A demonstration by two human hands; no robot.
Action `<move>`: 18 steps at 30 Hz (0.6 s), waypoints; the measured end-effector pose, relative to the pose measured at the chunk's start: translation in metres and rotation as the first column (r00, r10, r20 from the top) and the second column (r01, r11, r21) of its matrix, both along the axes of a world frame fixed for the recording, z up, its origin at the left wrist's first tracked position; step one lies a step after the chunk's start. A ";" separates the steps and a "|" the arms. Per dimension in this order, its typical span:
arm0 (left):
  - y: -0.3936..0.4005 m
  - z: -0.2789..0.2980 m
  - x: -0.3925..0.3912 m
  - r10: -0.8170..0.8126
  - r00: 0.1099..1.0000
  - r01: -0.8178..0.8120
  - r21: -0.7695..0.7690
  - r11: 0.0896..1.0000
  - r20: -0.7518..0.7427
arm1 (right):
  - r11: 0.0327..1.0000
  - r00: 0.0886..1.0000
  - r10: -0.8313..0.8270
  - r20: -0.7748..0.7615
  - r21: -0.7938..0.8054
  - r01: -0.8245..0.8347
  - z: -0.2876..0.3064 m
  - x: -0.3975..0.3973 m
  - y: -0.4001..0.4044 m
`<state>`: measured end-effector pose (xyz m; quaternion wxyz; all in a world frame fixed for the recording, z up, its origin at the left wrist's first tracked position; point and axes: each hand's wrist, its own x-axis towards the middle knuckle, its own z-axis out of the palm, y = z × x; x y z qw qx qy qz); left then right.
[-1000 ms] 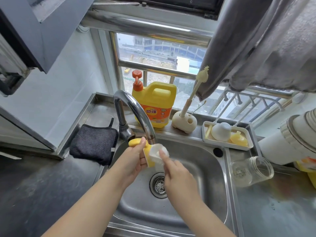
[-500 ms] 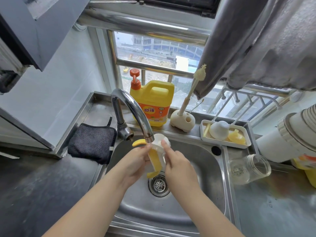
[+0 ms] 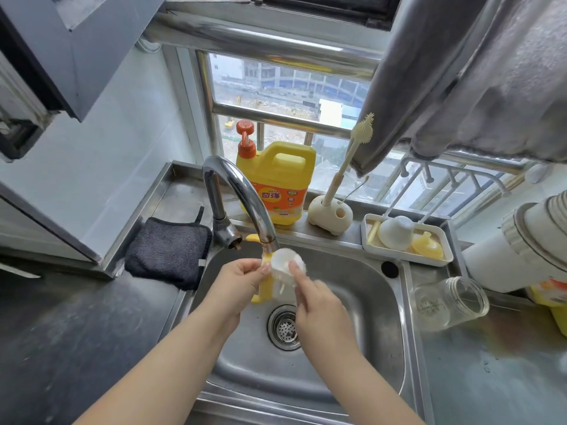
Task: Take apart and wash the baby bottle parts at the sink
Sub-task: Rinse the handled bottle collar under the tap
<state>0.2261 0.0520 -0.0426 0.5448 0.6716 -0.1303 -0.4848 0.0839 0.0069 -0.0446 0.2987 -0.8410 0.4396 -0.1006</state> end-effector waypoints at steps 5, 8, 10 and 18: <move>-0.004 0.005 0.006 0.027 0.995 -0.030 -0.021 0.999 -0.098 | 0.989 0.995 0.104 -0.009 -0.102 -0.104 0.006 0.000 0.009; -0.003 0.005 0.008 0.015 0.996 -0.015 -0.003 1.000 -0.086 | 0.975 0.991 0.130 -0.042 -0.178 -0.136 -0.005 -0.010 0.015; -0.002 0.004 0.004 -0.002 0.997 0.003 0.003 1.000 -0.081 | 0.983 0.996 0.078 -0.040 -0.163 -0.084 0.001 -0.001 0.000; 0.000 0.002 0.006 0.001 0.996 0.002 0.030 1.000 -0.094 | 0.926 0.942 -0.148 0.302 0.375 0.025 0.009 -0.002 0.001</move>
